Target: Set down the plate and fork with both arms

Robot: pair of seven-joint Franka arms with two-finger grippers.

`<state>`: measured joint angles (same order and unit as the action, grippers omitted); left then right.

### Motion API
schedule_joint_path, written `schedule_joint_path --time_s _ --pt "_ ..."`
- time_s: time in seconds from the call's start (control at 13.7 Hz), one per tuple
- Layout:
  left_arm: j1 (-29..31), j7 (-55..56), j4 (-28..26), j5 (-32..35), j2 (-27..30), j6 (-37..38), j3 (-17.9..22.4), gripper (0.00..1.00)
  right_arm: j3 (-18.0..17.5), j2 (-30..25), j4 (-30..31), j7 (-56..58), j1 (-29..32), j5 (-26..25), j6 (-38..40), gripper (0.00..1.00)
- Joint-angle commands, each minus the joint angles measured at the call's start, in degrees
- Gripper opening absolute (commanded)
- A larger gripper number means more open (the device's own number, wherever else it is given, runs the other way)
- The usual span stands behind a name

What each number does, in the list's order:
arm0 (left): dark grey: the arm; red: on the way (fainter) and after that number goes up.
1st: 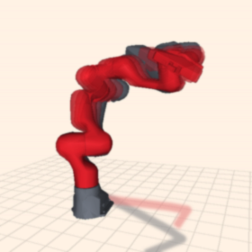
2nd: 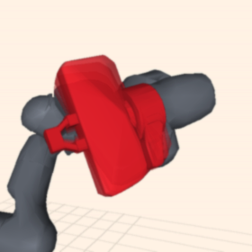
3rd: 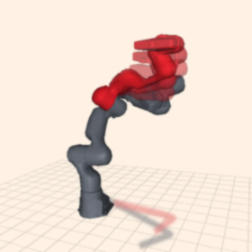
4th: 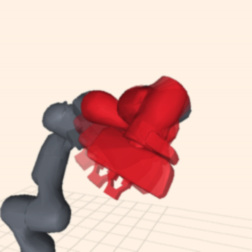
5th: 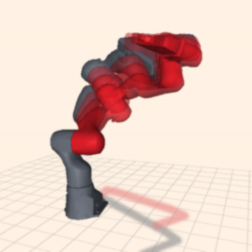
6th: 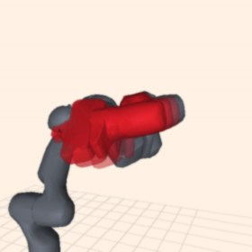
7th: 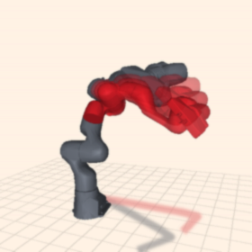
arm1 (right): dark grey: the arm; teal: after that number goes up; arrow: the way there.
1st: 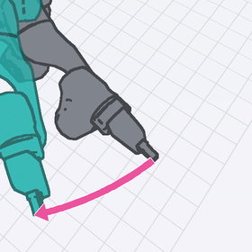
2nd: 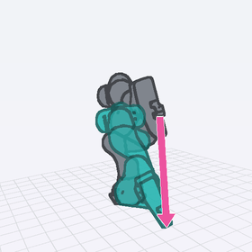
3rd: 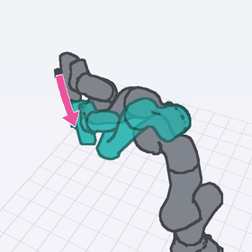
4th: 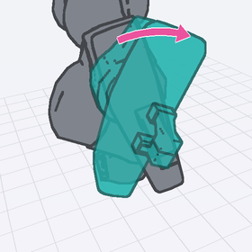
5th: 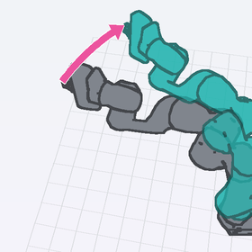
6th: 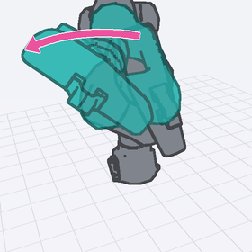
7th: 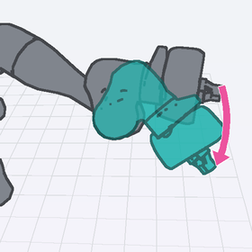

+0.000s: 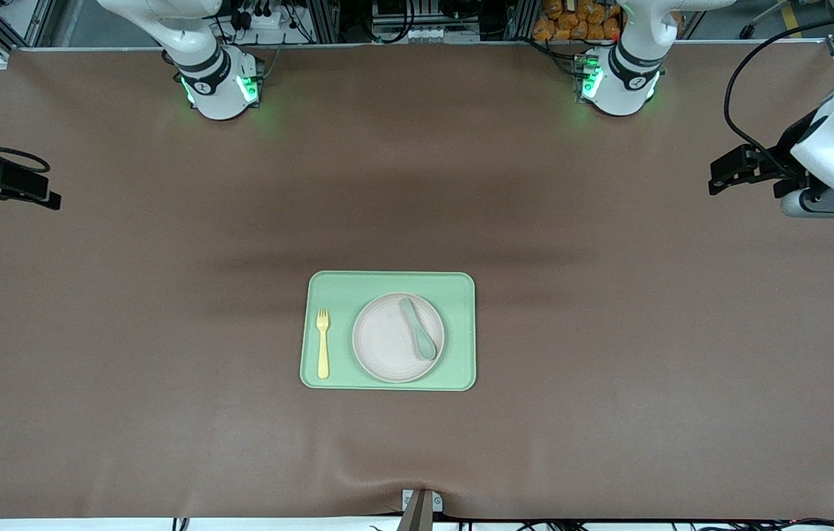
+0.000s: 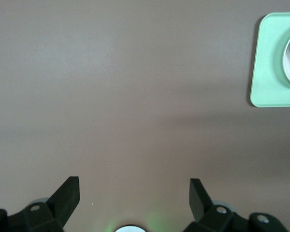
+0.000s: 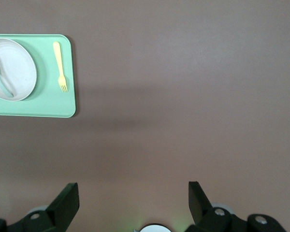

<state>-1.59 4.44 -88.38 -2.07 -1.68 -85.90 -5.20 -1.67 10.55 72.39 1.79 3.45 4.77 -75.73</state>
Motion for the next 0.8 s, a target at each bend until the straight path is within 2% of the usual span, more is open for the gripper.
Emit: schedule_joint_path --time_s 0.0,0.15,0.73 --pt "0.4 0.7 0.5 -0.9 0.1 -2.1 -0.3 1.0 -0.2 -7.1 9.6 0.8 -0.4 -0.1 -4.6 1.0" --pt "-0.3 2.6 0.4 -0.8 -0.2 -3.3 -0.6 1.0 -0.2 -9.0 12.4 0.8 -0.4 -0.2 -6.1 1.0" --pt "0.4 2.5 0.1 -0.2 -0.3 -3.1 -0.5 1.0 -0.3 -9.8 13.2 0.3 -2.0 -2.0 -6.8 1.0"
